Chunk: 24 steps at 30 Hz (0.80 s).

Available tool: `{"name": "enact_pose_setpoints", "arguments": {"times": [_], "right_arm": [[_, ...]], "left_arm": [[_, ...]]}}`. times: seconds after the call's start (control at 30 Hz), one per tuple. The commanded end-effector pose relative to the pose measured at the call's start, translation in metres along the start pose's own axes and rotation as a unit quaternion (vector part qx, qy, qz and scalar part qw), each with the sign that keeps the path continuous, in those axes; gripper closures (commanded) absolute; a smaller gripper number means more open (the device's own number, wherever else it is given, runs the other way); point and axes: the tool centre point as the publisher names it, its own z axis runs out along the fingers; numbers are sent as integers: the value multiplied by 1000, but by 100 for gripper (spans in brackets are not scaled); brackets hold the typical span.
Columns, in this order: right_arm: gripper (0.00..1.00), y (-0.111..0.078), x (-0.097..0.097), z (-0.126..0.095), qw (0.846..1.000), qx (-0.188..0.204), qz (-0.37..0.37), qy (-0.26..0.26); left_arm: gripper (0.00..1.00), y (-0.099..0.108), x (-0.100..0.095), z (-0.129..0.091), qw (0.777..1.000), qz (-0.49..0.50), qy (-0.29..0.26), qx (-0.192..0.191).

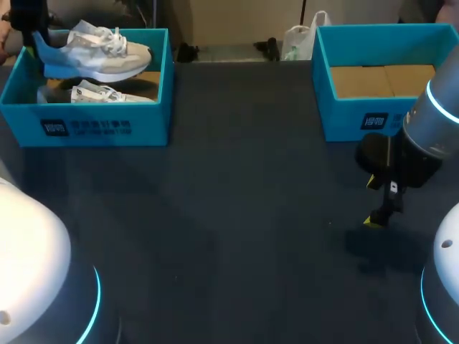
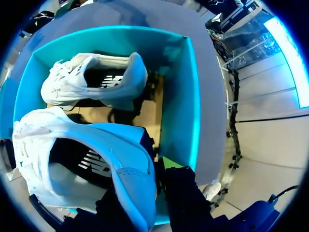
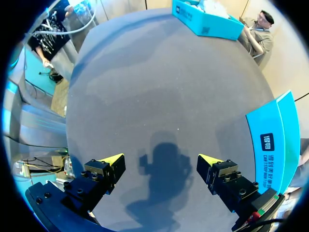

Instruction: Take the shoe out of the shoebox, open the shoe tongue, remove and reinsert the insole, then place the shoe into the shoebox

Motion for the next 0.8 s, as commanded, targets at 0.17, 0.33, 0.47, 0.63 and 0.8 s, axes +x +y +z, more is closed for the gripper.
{"name": "enact_pose_setpoints", "arguments": {"times": [0.17,0.33,0.47,0.63,0.8], "right_arm": [[0,0,1,0,1000,0,0,-1],[0,0,1,0,1000,0,0,-1],[0,0,1,0,1000,0,0,-1],[0,0,1,0,1000,0,0,-1],[0,0,1,0,1000,0,0,-1]], "left_arm": [[100,20,-11,10,1000,-9,0,4],[100,33,-16,11,1000,-22,-6,4],[100,39,-18,16,1000,-23,-7,3],[100,46,-22,25,1000,-27,-11,0],[100,50,-25,32,999,-34,-11,-6]]}}
